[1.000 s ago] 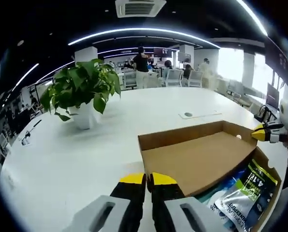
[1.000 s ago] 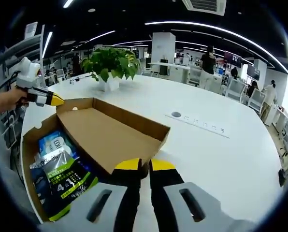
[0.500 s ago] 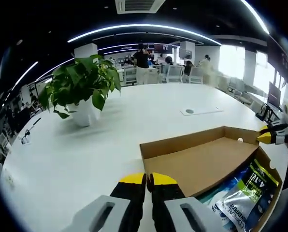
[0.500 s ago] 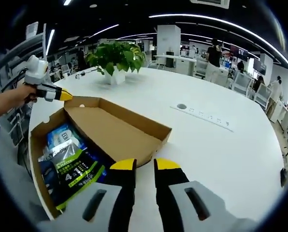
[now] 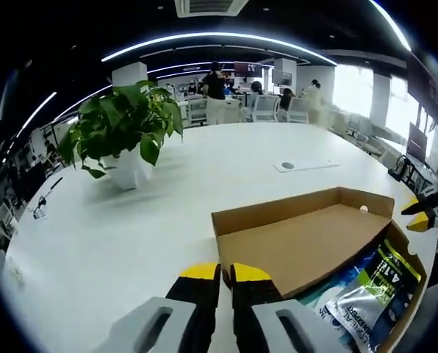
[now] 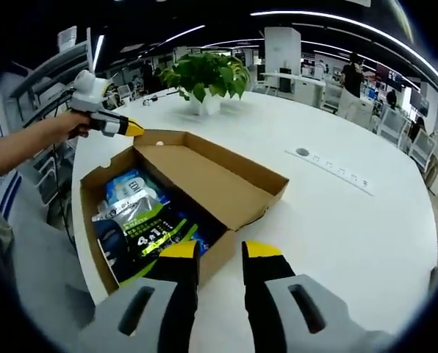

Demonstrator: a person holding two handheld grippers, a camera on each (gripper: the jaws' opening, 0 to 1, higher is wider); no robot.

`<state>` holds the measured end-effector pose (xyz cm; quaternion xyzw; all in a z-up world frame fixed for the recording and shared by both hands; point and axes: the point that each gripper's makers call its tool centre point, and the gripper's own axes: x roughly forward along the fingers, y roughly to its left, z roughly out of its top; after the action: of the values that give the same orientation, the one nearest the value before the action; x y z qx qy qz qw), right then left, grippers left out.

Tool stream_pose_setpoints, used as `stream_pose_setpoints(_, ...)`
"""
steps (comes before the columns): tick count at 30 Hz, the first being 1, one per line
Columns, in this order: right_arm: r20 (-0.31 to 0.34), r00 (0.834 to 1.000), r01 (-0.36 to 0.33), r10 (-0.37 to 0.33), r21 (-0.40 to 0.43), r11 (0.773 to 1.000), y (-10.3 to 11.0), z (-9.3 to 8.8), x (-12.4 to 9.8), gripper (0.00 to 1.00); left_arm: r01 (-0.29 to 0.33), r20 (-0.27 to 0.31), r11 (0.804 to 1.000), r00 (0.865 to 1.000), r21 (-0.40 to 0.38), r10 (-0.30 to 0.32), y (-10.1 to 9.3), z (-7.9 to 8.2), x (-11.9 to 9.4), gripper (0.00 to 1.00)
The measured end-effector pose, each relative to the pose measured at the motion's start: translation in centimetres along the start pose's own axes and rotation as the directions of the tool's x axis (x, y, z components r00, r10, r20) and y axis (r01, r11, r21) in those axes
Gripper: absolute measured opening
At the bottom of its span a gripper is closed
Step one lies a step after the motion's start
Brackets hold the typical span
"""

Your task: Operate the shoe box by opening the lid, removing the specified soft item, and placing it in the target area until the item is outside and the box remains undamaged.

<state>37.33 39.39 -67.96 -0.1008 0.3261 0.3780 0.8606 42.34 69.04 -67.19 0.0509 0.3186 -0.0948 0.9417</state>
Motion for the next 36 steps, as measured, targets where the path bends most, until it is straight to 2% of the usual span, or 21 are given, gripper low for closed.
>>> stream_pose_setpoints(4, -0.021, 0.999, -0.028, 0.028, -0.009, 1.000, 0.5, -0.2, -0.1, 0.24, 0.006, -0.003, 1.000, 1.000, 0.006, -0.006, -0.1, 0.1, -0.9, 0.17)
stream_pose_setpoints(12, -0.042, 0.996, -0.076, 0.075, -0.039, 0.996, 1.7, -0.2, 0.2, 0.27, 0.039, -0.013, 0.999, 0.999, 0.002, -0.039, -0.7, -0.3, -2.6, 0.26)
stream_pose_setpoints(19, -0.061, 0.992, -0.116, 0.112, -0.057, 0.992, 2.4, 0.1, 0.7, 0.29, 0.126, -0.021, 0.992, 0.992, -0.029, -0.127, -2.8, -0.9, -4.2, 0.30)
stream_pose_setpoints(23, -0.072, 0.989, -0.137, 0.132, -0.066, 0.988, 2.9, 0.2, 1.2, 0.30, 0.179, -0.025, 0.981, 0.983, -0.076, -0.181, -4.0, -1.2, -4.7, 0.34)
stream_pose_setpoints(25, -0.079, 0.987, -0.145, 0.139, -0.067, 0.987, 3.1, 0.2, 1.4, 0.31, 0.221, -0.034, 0.970, 0.974, -0.100, -0.226, -5.0, -1.5, -4.9, 0.36)
stream_pose_setpoints(29, -0.087, 0.985, -0.154, 0.148, -0.078, 0.985, 3.5, 0.3, 1.9, 0.32, 0.262, -0.050, 0.959, 0.962, -0.105, -0.268, -6.3, -2.1, -5.2, 0.47)
stream_pose_setpoints(36, -0.120, 0.979, -0.175, 0.165, -0.081, 0.981, 4.2, -0.1, 2.8, 0.37, 0.332, -0.101, 0.936, 0.934, -0.119, -0.344, -8.7, -4.0, -5.5, 0.52)
